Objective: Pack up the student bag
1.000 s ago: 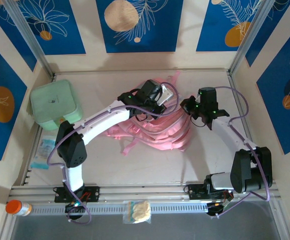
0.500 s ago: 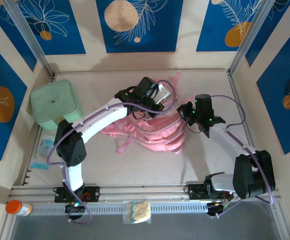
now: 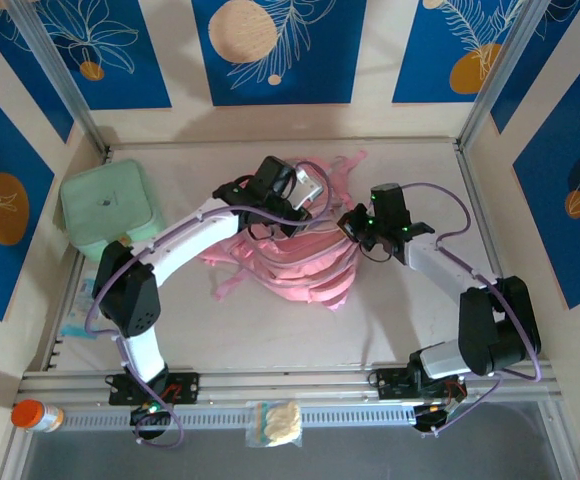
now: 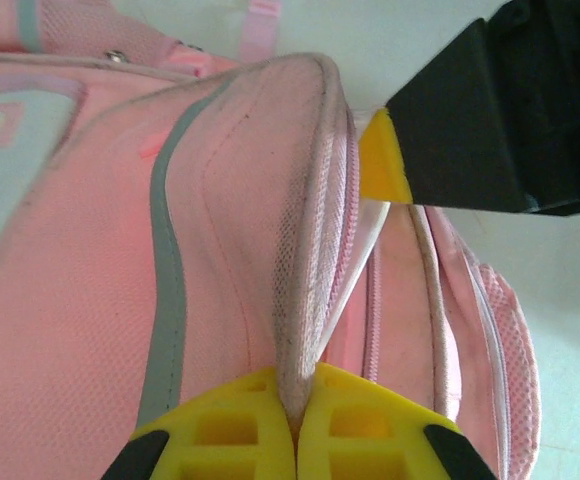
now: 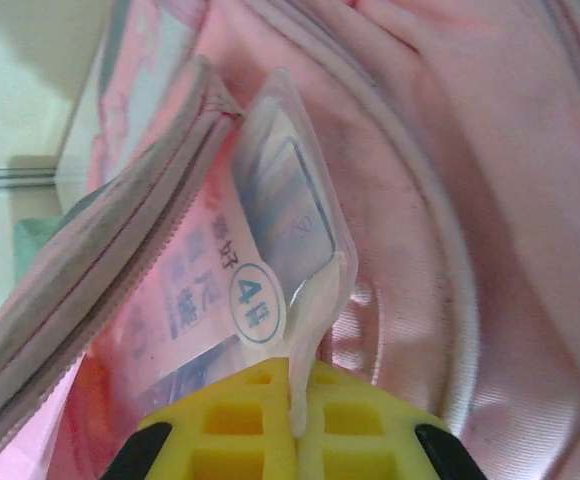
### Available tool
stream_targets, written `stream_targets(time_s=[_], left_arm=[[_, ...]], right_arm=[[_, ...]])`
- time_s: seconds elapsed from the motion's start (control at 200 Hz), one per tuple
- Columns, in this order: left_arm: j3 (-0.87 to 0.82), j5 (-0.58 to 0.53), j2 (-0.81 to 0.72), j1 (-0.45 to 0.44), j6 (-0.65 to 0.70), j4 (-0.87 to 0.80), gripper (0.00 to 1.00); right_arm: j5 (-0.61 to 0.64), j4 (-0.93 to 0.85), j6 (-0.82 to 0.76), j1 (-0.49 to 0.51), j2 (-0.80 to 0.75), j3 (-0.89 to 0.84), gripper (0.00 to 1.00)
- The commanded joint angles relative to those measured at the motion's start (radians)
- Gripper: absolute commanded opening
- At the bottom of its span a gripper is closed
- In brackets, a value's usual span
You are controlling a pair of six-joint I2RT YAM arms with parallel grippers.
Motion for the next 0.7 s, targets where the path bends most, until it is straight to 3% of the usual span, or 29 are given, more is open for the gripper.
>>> stream_targets(time_s=[0.0, 0.095, 0.21, 0.295, 0.385, 0.465, 0.56, 0.695], left_arm=[[-0.002, 0.119, -0.05, -0.021, -0.004, 0.154, 0.0], [-0.029, 0.081, -0.06, -0.021, 0.006, 0.156, 0.0], [-0.05, 0.014, -0.077, -0.021, -0.003, 0.147, 0.0], [-0.095, 0.002, -0.101, -0.021, 0.009, 0.164, 0.0], [-0.144, -0.015, -0.126, -0.014, 0.03, 0.187, 0.0], [-0.151, -0.001, -0.138, -0.004, 0.058, 0.164, 0.0], [-0.158, 0.008, -0.159, 0.008, 0.089, 0.129, 0.0], [-0.202, 0.012, -0.202, 0.022, 0.104, 0.123, 0.0]], right_arm=[[-0.104, -0.04, -0.074, -0.013, -0.015, 0.016, 0.0], [-0.174, 0.009, -0.109, -0.014, -0.004, 0.008, 0.0], [-0.11, -0.067, -0.139, 0.021, 0.009, 0.012, 0.0], [-0.135, -0.109, -0.134, -0.025, -0.001, 0.011, 0.0], [-0.169, -0.08, -0.147, -0.077, -0.062, -0.016, 0.18], [-0.156, -0.163, -0.196, -0.089, -0.084, 0.019, 0.3], [-0.18, -0.191, -0.215, -0.128, -0.094, 0.015, 0.38], [-0.328, -0.161, -0.267, -0.175, -0.06, 0.034, 0.46]])
